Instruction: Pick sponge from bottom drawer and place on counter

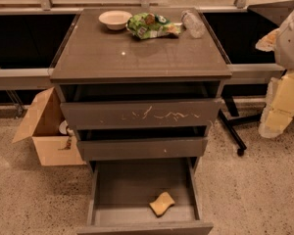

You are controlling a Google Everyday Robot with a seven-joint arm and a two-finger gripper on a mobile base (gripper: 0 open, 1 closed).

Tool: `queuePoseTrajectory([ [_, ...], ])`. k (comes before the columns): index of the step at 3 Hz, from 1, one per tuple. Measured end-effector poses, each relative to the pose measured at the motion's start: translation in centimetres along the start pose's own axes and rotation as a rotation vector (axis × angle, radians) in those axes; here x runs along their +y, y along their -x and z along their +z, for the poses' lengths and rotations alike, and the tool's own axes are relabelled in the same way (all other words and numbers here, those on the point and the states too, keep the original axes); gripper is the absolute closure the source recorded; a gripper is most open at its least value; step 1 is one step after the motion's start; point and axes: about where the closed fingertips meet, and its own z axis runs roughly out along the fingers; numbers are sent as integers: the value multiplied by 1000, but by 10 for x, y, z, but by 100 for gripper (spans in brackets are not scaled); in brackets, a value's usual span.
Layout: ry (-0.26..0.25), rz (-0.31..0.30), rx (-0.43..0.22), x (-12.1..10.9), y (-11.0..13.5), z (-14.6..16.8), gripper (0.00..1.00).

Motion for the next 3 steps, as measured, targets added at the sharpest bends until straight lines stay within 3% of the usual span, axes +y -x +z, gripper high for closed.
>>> queuePoseTrajectory([
  [1, 0, 0, 0, 0, 0, 0, 0],
  [2, 0, -20, -43, 2, 3, 17, 0],
  [3, 33, -54, -138, 7, 5, 55, 0],
])
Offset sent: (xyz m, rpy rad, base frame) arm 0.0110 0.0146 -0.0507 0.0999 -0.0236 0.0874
